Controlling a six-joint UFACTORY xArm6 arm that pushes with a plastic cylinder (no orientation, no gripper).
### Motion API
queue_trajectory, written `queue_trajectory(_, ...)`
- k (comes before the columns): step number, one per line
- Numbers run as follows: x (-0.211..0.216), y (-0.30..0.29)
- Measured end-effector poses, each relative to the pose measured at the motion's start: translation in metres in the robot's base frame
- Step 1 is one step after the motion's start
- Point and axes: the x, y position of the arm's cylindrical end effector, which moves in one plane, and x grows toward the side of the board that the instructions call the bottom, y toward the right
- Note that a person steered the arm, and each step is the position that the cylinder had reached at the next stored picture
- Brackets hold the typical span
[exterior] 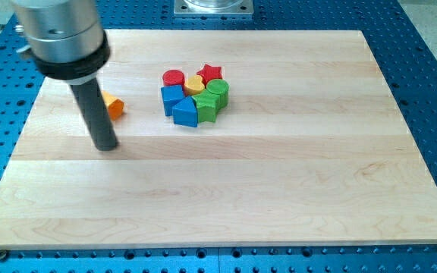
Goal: Move the hexagon towards the top left side of the board
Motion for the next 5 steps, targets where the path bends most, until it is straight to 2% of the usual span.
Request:
queue_trajectory(1,-0.088,0.040)
queue_trajectory(2,-0.096,0.022)
queue_trajectory(3,-0.035,-0.005)
queue_trajectory(4,-0.019,-0.032)
queue_trajectory(5,-0.083,-0.037)
